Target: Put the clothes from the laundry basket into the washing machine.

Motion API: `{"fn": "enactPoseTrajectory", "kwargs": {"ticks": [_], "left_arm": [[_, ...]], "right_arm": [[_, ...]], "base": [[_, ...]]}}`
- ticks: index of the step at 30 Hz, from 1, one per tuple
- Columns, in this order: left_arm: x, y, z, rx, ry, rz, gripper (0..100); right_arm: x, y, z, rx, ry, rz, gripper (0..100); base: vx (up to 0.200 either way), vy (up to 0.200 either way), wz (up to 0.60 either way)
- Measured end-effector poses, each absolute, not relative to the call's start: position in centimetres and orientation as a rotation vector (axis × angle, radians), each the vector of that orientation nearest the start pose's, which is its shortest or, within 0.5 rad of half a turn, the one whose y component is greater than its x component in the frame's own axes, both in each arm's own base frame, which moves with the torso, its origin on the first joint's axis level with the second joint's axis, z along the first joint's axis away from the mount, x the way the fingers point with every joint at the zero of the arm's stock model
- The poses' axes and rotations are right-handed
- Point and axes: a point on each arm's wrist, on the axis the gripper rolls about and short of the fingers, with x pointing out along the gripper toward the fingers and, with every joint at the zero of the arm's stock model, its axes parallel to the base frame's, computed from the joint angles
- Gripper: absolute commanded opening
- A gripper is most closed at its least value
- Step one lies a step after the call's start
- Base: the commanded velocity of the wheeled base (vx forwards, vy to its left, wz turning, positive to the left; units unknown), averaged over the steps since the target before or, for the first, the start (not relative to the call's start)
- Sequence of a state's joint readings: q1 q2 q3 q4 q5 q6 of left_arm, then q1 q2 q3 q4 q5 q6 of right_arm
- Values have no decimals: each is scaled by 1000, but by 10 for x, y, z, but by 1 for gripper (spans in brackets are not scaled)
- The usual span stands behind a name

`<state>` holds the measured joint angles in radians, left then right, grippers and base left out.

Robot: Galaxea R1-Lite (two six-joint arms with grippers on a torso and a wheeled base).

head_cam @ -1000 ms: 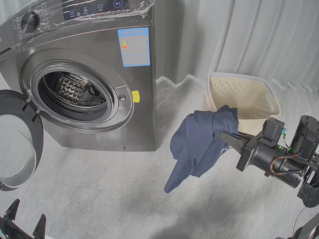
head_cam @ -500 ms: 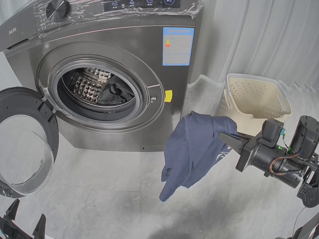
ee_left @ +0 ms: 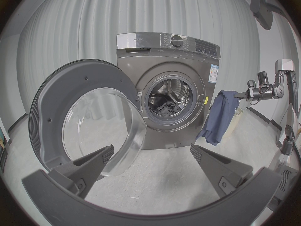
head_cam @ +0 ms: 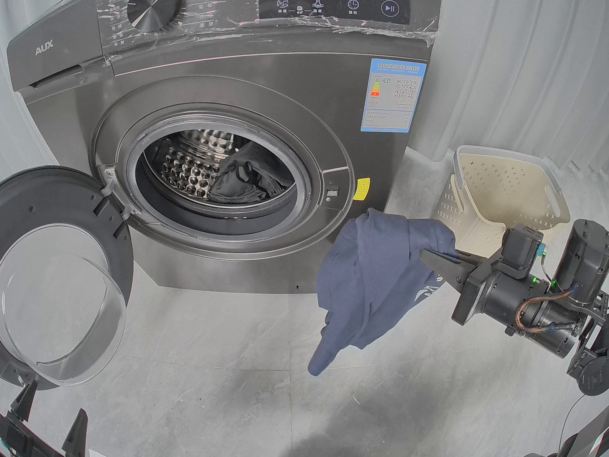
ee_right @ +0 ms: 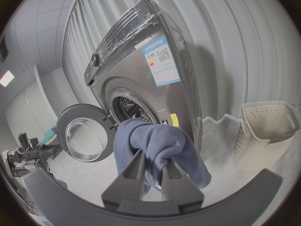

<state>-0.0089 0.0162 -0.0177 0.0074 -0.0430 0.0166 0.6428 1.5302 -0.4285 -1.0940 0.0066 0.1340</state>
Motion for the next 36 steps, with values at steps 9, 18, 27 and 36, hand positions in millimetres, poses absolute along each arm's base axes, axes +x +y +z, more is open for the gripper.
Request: {"fn": "enactPoseTrajectory", "kwargs": {"ticks": [9,18,27,36], "left_arm": [[-23,-1,80,17,6,-52,100],[-23,-1,80,17,6,-52,100],[-23,-1,80,16,7,-52,100],[-23,-1,80,17,6,-52,100]], "right_arm": [[190,141,178,127,48,642,0],[191,139,178,128,47,633,0],[191,138,179,129,43,630,0],[191,138,181,130,37,628,0]], "base": [[-22,0,0],[0,178,0],[0,200,0],[-44,22,0]]}}
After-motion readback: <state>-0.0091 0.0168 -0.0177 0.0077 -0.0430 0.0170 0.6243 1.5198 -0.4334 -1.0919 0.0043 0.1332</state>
